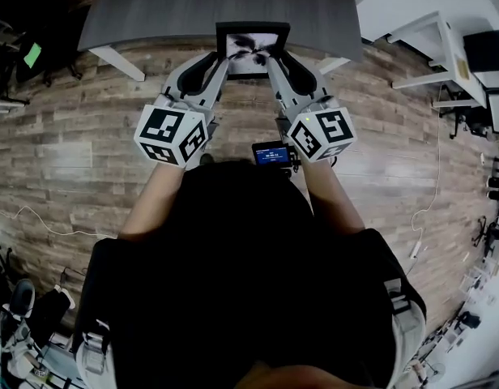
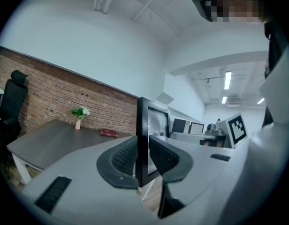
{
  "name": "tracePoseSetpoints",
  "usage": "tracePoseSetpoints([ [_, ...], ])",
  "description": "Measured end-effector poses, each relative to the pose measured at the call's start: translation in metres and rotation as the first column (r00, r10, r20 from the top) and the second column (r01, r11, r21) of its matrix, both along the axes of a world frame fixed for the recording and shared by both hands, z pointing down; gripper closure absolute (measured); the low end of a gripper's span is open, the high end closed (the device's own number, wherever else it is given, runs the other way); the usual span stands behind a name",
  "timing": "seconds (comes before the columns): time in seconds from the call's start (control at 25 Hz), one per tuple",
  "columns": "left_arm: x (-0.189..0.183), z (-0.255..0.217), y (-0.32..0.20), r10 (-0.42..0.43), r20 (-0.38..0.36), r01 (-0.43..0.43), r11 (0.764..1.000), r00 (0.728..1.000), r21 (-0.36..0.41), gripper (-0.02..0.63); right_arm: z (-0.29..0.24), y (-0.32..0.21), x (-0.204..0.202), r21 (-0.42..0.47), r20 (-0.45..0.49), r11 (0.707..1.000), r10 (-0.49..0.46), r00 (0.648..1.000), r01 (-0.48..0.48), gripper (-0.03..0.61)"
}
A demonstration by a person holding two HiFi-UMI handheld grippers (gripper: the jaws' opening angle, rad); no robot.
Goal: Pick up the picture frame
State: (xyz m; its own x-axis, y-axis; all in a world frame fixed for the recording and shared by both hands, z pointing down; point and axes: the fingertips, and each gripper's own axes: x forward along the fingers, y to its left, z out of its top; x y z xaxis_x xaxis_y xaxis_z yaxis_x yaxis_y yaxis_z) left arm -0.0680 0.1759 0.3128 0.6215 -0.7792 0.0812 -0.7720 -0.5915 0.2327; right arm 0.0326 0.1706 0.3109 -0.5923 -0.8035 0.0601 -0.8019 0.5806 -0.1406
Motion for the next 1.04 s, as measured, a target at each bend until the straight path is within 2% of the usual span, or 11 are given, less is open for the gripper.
tracePoseSetpoints([
  [0.2, 0.025, 0.015, 0.011, 0.028, 0.009, -0.027, 0.999, 1.000, -0.038, 0.546, 0.010, 0.012, 0.025, -0.014, 0.020, 1.000, 0.017, 1.000, -0.017, 0.486],
  [1.04, 0.085, 0.023, 0.046, 0.068, 0.040, -0.064, 0.995, 0.997, -0.079, 0.546, 0.024, 0.044, 0.085, -0.054, 0.086, 0.999, 0.012, 0.996, -0.008, 0.486],
])
